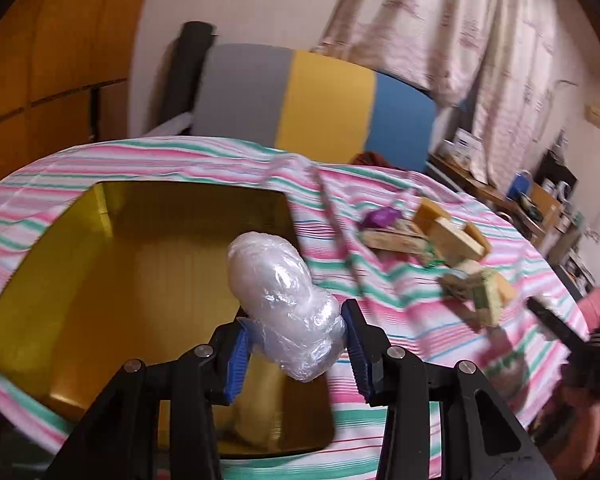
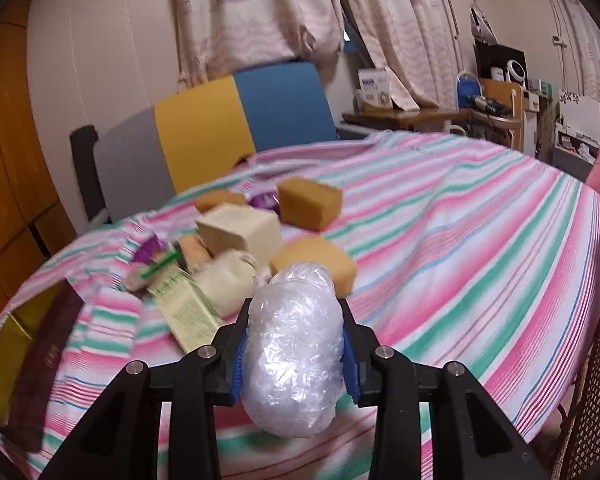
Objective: Organize objects
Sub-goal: 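Carry both plastic bundles to the gold tray and release them inside, then return both grippers to the pile and grasp the yellow sponge with the right gripper, then lift the yellow sponge with the right gripper while the left gripper grasps the green-printed box, then carry the sponge and green box to the gold tray and release both inside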
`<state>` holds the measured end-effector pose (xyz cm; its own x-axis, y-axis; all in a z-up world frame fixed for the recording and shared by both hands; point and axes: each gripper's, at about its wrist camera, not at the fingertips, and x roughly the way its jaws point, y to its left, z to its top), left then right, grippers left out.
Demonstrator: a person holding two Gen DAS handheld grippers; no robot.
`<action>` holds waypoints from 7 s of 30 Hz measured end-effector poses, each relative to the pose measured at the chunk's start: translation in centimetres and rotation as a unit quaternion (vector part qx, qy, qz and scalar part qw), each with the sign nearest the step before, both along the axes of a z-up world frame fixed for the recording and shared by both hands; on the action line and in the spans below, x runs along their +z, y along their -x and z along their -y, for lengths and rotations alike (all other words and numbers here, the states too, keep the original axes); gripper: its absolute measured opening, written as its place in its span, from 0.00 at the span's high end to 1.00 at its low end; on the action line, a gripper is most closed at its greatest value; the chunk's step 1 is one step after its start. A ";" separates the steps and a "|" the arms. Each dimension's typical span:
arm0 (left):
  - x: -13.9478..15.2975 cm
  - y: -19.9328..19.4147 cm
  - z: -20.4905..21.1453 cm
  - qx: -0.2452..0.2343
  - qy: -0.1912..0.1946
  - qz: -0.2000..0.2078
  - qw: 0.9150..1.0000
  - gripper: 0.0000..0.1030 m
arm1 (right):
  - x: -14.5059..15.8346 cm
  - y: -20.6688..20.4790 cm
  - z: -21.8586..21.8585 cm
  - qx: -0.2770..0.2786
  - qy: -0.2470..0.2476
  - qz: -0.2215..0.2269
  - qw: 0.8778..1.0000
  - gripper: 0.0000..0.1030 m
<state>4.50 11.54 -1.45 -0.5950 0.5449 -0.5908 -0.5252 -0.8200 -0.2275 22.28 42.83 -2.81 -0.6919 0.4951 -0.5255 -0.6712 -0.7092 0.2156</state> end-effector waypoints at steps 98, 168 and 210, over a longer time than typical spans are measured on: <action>1.6 2.6 9.8 0.239 -0.014 0.033 0.970 0.00 | 0.4 14.8 19.2 0.331 0.026 0.074 0.940 0.40; -5.3 -0.9 -23.2 -0.119 0.112 0.054 0.985 0.42 | -4.2 6.8 -7.9 0.050 -0.001 0.086 0.995 0.43; -0.4 6.2 0.8 0.073 0.033 0.036 0.996 0.69 | 4.0 7.7 7.0 0.183 -0.047 -0.032 0.981 0.43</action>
